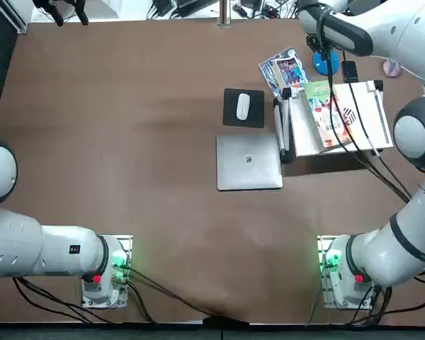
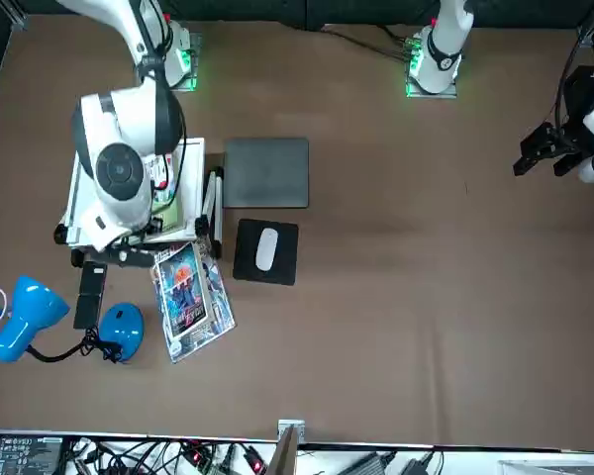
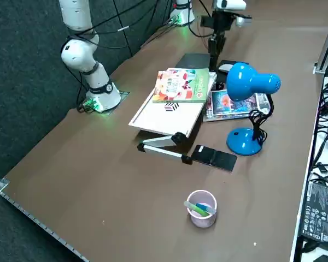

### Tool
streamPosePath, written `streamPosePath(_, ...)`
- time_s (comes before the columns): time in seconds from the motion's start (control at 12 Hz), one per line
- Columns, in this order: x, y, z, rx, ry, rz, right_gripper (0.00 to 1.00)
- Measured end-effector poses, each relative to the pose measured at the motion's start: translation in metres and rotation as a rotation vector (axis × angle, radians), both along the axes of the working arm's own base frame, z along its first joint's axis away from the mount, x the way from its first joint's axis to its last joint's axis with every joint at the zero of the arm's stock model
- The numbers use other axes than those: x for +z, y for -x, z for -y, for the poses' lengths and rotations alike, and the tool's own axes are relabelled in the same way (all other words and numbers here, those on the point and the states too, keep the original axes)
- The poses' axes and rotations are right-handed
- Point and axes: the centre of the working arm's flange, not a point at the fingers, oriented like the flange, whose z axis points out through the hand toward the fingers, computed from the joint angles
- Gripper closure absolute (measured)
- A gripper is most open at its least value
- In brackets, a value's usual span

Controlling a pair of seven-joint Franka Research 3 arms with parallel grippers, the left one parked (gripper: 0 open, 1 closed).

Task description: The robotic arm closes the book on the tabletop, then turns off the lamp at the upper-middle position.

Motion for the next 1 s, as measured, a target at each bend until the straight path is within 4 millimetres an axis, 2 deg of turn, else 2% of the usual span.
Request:
streamPosePath(0.17, -0.021, -0.015, 0.004, 0.027, 0.003, 0.040, 0.98)
streamPosePath(0.25, -0.044, -0.027, 0.006, 0.060, 0.015, 0.069, 0.98)
streamPosePath(0.33, -0.055, -0.032, 0.007, 0.079, 0.023, 0.082, 0.98)
streamPosePath(0.67, -0.090, -0.049, 0.019, 0.133, 0.044, 0.128, 0.99)
streamPosePath(1.0, -0.125, -0.062, 0.044, 0.188, 0.069, 0.165, 0.99)
